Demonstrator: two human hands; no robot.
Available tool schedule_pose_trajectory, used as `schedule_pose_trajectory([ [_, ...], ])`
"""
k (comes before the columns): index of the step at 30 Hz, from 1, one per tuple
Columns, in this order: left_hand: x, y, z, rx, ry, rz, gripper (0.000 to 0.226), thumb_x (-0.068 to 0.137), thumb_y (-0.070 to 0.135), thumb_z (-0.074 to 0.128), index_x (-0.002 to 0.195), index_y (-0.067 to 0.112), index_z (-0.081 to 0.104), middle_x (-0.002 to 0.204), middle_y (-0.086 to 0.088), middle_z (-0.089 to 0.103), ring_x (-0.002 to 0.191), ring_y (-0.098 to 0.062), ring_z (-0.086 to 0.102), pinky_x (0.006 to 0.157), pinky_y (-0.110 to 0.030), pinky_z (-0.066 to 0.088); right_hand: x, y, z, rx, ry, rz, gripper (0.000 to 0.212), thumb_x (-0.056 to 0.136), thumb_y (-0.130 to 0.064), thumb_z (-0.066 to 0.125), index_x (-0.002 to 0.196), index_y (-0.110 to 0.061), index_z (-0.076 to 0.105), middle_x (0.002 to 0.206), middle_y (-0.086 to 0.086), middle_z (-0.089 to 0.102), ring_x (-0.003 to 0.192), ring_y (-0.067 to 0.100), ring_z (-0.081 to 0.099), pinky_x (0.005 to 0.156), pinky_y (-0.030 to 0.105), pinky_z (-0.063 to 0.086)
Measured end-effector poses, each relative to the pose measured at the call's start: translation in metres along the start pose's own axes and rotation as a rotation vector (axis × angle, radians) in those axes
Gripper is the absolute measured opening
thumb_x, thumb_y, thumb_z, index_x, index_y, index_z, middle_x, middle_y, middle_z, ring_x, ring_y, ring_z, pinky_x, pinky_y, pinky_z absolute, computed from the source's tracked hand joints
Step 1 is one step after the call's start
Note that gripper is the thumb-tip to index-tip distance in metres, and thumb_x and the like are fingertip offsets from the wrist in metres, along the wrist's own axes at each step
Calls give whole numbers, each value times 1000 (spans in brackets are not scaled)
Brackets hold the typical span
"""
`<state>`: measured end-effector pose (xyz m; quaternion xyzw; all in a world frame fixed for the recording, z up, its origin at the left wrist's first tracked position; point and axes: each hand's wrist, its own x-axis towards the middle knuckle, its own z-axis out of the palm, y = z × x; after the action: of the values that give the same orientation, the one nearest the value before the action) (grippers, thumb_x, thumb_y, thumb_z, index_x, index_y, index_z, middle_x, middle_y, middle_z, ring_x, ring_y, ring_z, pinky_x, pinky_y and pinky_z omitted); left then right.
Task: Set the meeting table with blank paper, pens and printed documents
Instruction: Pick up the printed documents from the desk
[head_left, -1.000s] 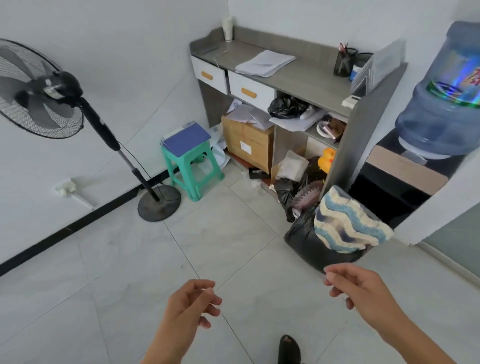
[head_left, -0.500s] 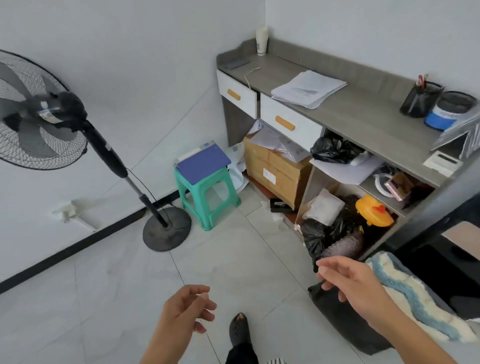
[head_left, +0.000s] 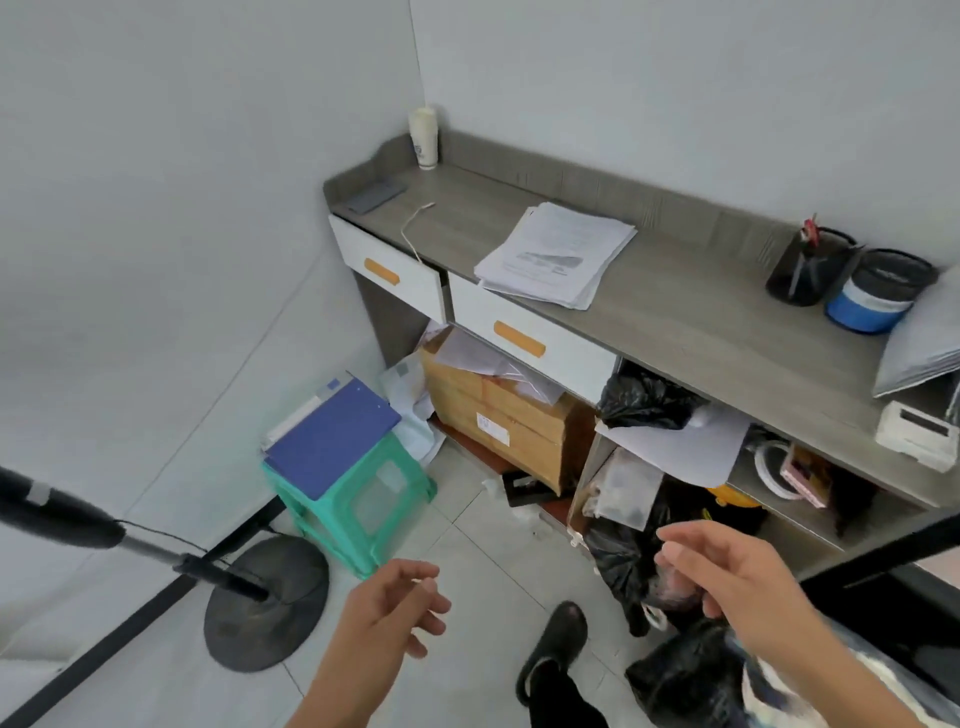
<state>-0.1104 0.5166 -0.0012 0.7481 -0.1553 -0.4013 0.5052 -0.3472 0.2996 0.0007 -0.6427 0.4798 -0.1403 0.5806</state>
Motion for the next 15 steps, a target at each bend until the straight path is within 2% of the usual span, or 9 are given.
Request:
schedule_pose_trajectory([
  [3, 57, 28, 6, 9, -12, -3, 7, 91, 2, 60, 96, 2, 65, 69, -12, 72, 57, -18, 64, 45, -26, 46, 63, -18, -7, 24, 34, -7, 11, 90, -10, 65, 95, -17, 72, 82, 10, 75, 68, 18, 66, 48, 27, 42],
  [6, 109, 65, 8, 28, -3, -9, 27, 75, 21, 63, 95, 3, 66, 70, -12, 73, 57, -18, 65, 45, -26, 47, 128, -45, -13, 39, 57, -23, 11, 90, -10, 64, 96, -17, 71, 82, 15, 74, 69, 22, 64, 49, 26, 43],
  [7, 126, 80, 7, 37, -5, -4, 27, 75, 22, 63, 95, 3, 66, 73, -14, 73, 59, -19, 65, 47, -27, 47, 148, -56, -14, 56, 56, -27, 11, 90, -10, 64, 95, -16, 71, 82, 16, 73, 69, 21, 63, 51, 28, 42],
  [10, 180, 116, 8, 60, 8, 49, 8, 92, 4, 60, 96, 4, 66, 76, -15, 73, 62, -20, 65, 50, -28, 48, 206, -94, -16, 64, 44, -47, 10, 90, -12, 65, 95, -19, 71, 82, 7, 75, 67, 15, 65, 54, 28, 43],
  [15, 250, 157, 18, 65, -22, 58, 12, 93, 2, 54, 96, 7, 66, 75, -12, 74, 63, -20, 66, 53, -30, 49, 280, -132, -15, 52, 58, -57, 12, 91, -13, 63, 96, -23, 69, 82, 4, 75, 70, 14, 66, 59, 29, 46],
])
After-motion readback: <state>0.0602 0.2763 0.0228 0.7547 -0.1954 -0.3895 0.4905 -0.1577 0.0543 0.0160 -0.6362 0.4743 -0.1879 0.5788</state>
